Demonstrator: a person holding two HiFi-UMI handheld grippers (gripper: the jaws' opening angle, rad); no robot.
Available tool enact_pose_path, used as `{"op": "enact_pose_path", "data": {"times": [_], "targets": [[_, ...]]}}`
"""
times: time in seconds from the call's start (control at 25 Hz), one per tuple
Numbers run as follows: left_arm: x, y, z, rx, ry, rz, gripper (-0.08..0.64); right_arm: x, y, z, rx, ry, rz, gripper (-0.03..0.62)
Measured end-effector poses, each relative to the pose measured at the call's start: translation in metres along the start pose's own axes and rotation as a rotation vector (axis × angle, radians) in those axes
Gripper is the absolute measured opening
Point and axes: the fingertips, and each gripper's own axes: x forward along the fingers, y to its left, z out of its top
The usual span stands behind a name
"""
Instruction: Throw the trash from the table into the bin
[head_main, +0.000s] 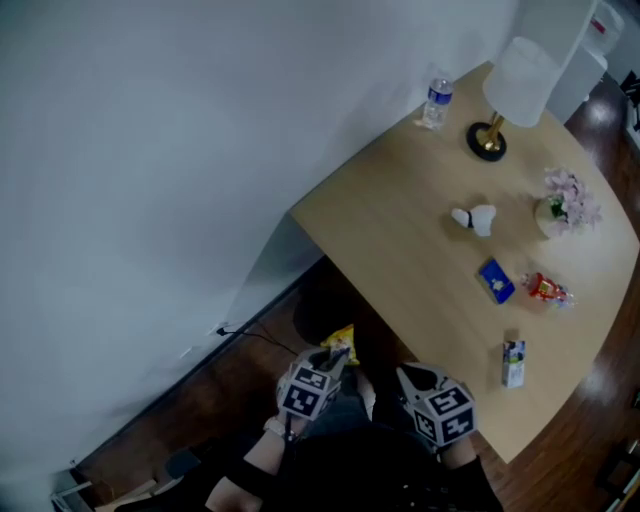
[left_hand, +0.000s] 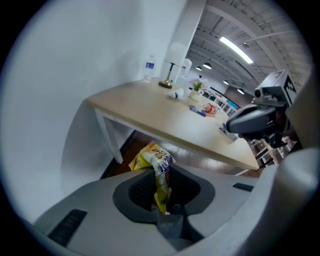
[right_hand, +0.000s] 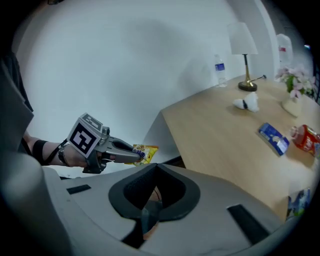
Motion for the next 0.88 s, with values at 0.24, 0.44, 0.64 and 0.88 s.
{"op": "enact_pose_path", "data": {"times": [0.24, 0.44, 0.64, 0.88], "targets": [[0.042, 0.103, -0.072, -0.064, 0.107, 0.102, 0.086, 0.078, 0.042, 0.003, -0.068, 0.133, 0.083, 0.005], [0.099, 0.161, -0.119, -0.12, 0.183, 0.113, 0.086, 0.135, 0.05, -0.01, -0.073, 0.215, 0.095, 0.005], [0.163, 0.201, -0.167, -0.137, 0.233, 0.121, 0.088, 0.183, 0.051, -0.017, -0.049, 0.254, 0.103, 0.005], [0.224, 0.221, -0.211, -0.179, 0.298, 0.077, 0.089, 0.227, 0.045, -0.027, -0.045, 0.277, 0.076, 0.005]]}}
